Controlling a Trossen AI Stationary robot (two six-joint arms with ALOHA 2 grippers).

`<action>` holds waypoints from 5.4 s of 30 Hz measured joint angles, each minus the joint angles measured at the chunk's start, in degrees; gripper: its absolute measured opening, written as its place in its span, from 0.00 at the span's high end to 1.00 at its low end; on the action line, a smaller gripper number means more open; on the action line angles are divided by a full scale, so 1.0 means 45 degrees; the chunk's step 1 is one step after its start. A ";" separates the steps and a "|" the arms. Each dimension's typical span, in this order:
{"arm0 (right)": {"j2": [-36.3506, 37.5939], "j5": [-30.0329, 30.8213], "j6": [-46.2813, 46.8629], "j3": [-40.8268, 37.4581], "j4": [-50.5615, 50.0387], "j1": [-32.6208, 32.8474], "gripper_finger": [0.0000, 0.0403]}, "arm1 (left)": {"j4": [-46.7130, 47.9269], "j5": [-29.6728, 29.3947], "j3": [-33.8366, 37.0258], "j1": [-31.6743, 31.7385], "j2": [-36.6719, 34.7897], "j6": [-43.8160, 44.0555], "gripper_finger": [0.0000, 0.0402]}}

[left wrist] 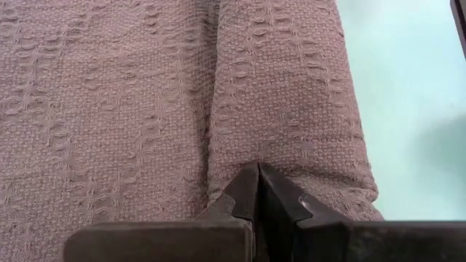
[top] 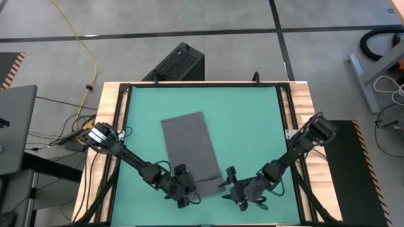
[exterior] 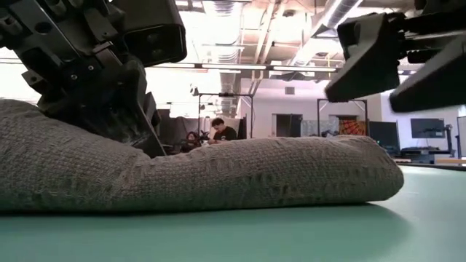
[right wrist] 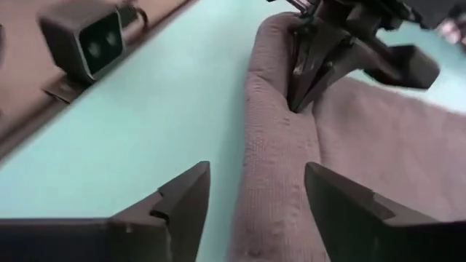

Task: Roll towel
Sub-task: Roll the gray towel

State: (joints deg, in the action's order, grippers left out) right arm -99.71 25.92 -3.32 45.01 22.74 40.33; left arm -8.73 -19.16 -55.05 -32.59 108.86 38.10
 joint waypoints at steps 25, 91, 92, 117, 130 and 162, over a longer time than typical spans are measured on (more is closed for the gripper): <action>-0.2470 0.2584 -0.2415 0.0965 -0.0328 0.0079 0.34 | -0.0134 0.0210 0.0000 0.0069 0.0005 -0.0425 1.00; -0.1319 -0.8783 1.0114 0.0842 -0.2243 -0.2753 0.89 | 0.0046 -0.1431 -0.0568 -0.1993 -0.0423 0.0925 0.59; -0.1319 -0.8783 1.0120 0.0842 -0.2220 -0.2763 0.89 | 0.0052 -0.1775 -0.0568 -0.2106 -0.0423 0.0942 0.59; -0.1309 -0.8609 1.2341 0.0852 -0.2250 -0.2498 0.69 | 0.0944 -0.0069 -0.0583 -0.1606 0.0452 0.1726 0.87; 0.0954 -0.9251 1.1404 0.0805 -0.5302 -0.2634 0.46 | 0.1306 0.3587 -0.0601 -0.0202 0.0408 0.1794 0.99; -0.2211 0.2651 0.2718 0.1721 -0.3163 0.2342 0.46 | 0.0964 0.5614 -0.0549 0.0874 0.0301 0.2135 0.94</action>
State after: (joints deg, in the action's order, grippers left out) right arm -109.66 37.85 8.91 52.75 8.51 50.88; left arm -4.39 6.10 -57.52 -28.65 110.21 47.70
